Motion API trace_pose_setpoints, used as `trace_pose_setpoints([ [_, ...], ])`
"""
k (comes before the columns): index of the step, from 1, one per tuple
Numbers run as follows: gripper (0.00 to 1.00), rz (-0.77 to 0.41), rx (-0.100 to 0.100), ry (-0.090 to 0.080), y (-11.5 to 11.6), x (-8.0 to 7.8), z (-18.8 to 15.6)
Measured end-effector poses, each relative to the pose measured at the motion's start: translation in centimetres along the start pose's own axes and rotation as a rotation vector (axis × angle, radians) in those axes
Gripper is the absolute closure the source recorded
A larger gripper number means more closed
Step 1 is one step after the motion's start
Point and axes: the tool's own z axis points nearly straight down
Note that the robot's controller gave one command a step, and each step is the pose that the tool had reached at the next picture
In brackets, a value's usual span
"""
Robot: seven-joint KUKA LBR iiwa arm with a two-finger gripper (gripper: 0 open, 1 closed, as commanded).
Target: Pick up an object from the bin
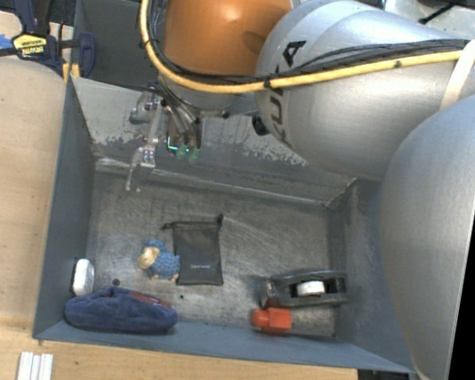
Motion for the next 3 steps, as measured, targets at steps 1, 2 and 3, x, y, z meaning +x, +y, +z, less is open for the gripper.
trace_pose_setpoints([
  [1,0.00,0.040,0.003,-0.004,-8.6,-1.0,4.7],
  [2,0.00,-0.039,0.002,0.003,-11.4,8.2,9.9],
  [3,0.00,0.026,-0.007,-0.017,-14.5,8.8,17.1],
])
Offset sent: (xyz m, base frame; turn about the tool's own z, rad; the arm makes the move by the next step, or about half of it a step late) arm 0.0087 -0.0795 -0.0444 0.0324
